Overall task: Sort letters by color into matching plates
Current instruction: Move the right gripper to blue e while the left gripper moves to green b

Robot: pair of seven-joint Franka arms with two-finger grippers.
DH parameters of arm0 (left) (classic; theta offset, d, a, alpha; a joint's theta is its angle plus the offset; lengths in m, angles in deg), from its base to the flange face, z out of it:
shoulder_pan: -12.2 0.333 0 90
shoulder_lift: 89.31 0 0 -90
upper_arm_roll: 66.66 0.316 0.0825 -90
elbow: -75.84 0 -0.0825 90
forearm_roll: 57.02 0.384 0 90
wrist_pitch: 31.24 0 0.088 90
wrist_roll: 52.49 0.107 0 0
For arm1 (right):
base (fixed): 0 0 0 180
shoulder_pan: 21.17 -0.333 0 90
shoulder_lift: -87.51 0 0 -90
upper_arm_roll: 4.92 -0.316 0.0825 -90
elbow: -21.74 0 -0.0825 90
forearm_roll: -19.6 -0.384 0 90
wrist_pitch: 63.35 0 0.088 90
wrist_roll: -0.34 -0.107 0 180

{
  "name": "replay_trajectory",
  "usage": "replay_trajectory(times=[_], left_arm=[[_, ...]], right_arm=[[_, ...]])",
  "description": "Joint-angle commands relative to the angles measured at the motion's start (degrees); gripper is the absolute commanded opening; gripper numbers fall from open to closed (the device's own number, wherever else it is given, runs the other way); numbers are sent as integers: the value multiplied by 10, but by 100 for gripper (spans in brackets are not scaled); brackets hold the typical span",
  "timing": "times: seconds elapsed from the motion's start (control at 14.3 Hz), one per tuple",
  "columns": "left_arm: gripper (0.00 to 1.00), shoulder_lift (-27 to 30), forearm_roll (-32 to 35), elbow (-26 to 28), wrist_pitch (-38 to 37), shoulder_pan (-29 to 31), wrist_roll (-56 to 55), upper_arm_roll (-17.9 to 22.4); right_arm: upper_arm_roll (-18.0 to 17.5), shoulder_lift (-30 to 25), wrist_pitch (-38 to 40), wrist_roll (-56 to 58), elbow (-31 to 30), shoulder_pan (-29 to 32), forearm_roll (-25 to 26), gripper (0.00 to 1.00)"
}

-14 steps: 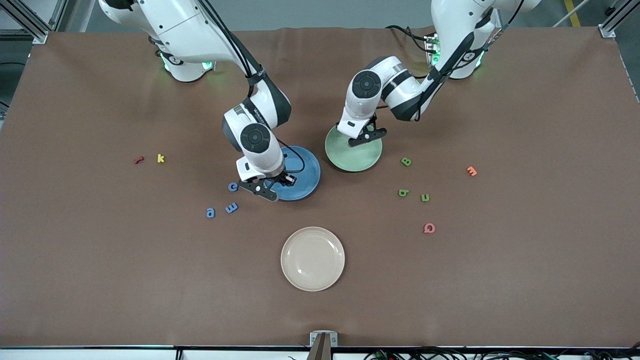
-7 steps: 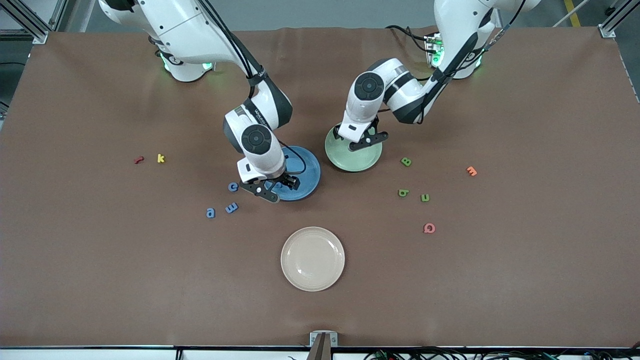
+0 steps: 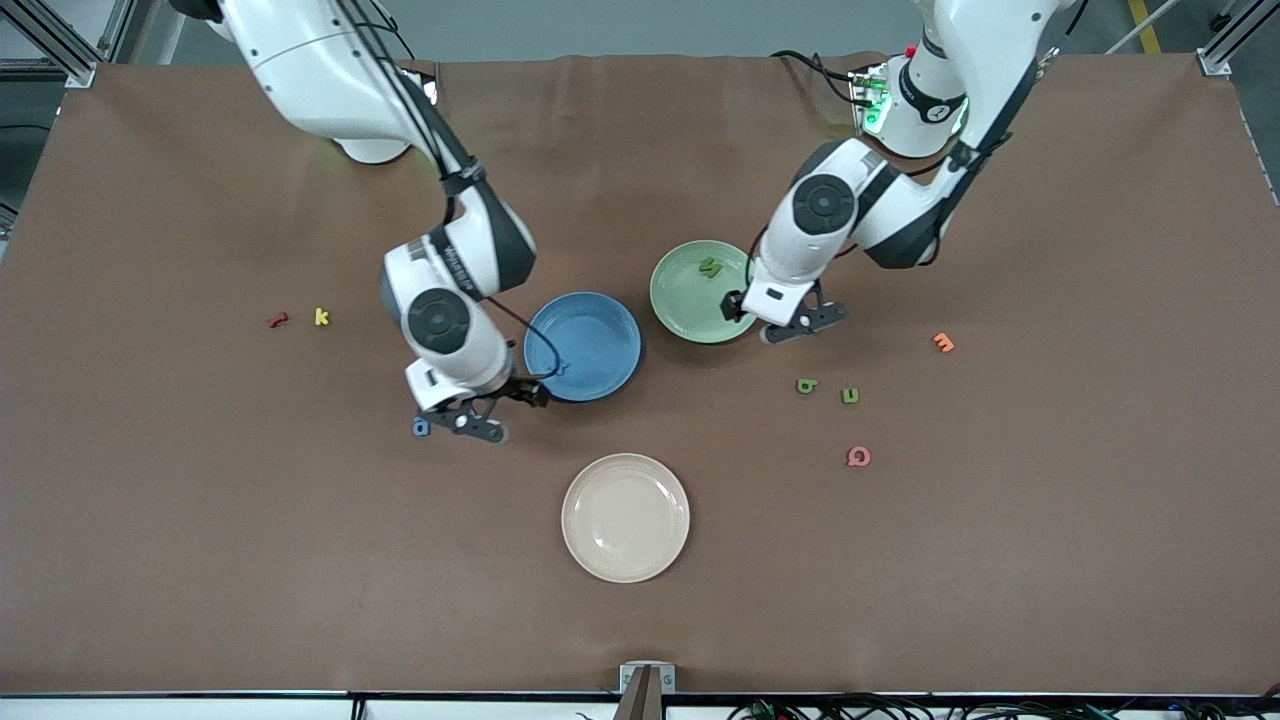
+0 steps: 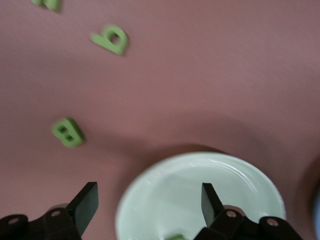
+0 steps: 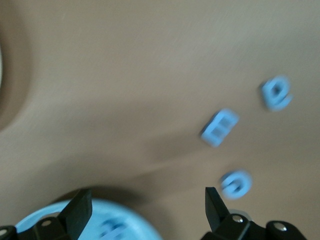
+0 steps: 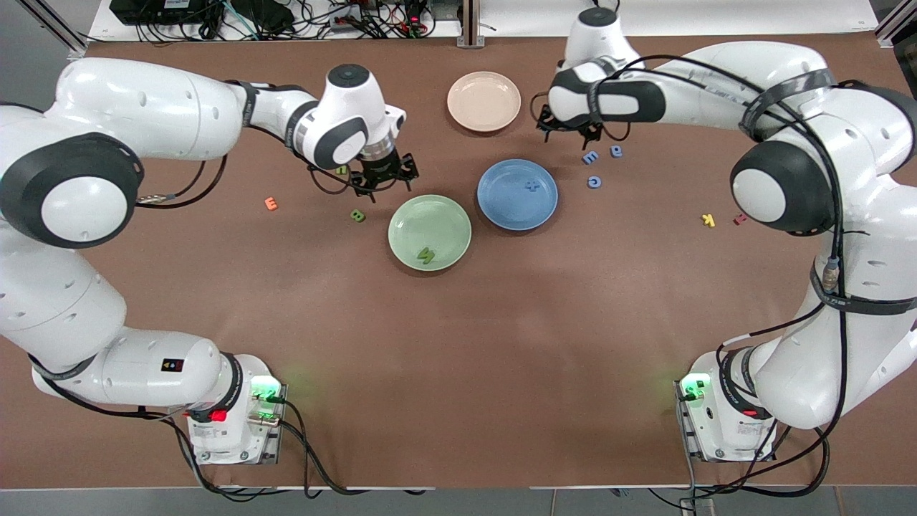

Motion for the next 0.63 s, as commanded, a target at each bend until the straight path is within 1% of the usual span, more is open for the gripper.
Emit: replay_trajectory(times=[0.0,0.07,0.21,0.35,0.56], left_arm=[[91,32,8,35,-2,23,35,-3],[91,33,16,39,-1,36,47,-4],[91,39,33,56,7,55,58,-4],[91,36,51,76,35,63,63,-4],[91,26,72,100,86,74,62,-4]], right_arm=[[-9,-11,5,71,-7,45,7,100],[-9,-11,4,84,-7,60,8,100],[-9,-11,-1,156,-10,84,8,100],[-9,-11,-22,202,-28,108,8,93],[-9,-11,-56,243,-54,131,8,69]])
